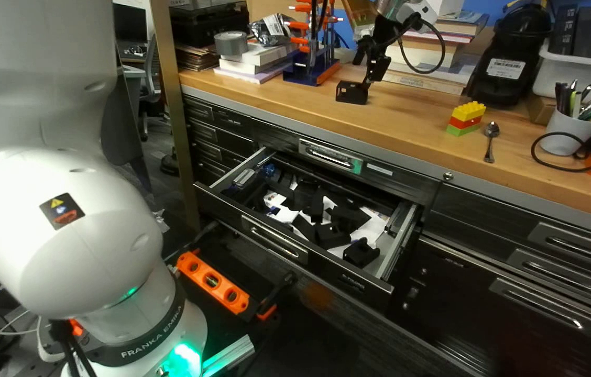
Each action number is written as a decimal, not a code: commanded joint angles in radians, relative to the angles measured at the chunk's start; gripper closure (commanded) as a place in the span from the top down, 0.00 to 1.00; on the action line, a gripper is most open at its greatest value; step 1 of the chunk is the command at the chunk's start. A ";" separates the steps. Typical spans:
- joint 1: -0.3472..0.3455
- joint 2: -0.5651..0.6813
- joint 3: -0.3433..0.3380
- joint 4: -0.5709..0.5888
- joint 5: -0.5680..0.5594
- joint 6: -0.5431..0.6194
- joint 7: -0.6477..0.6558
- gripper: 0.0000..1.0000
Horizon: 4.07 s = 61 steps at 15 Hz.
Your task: Put the black objects from the countertop in the drawer and close the drawer.
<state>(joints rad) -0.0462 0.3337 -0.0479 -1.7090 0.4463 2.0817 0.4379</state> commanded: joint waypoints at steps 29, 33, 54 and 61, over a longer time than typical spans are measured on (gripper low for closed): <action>0.009 0.131 0.002 0.180 -0.009 -0.285 0.131 0.27; 0.010 0.024 -0.019 0.077 -0.025 -0.255 0.138 0.27; 0.058 -0.417 0.068 -0.621 0.189 -0.074 0.047 0.27; 0.113 -0.360 0.128 -0.754 0.213 0.197 0.123 0.27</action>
<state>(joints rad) 0.0441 -0.0239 0.0591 -2.4182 0.6515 2.1884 0.5122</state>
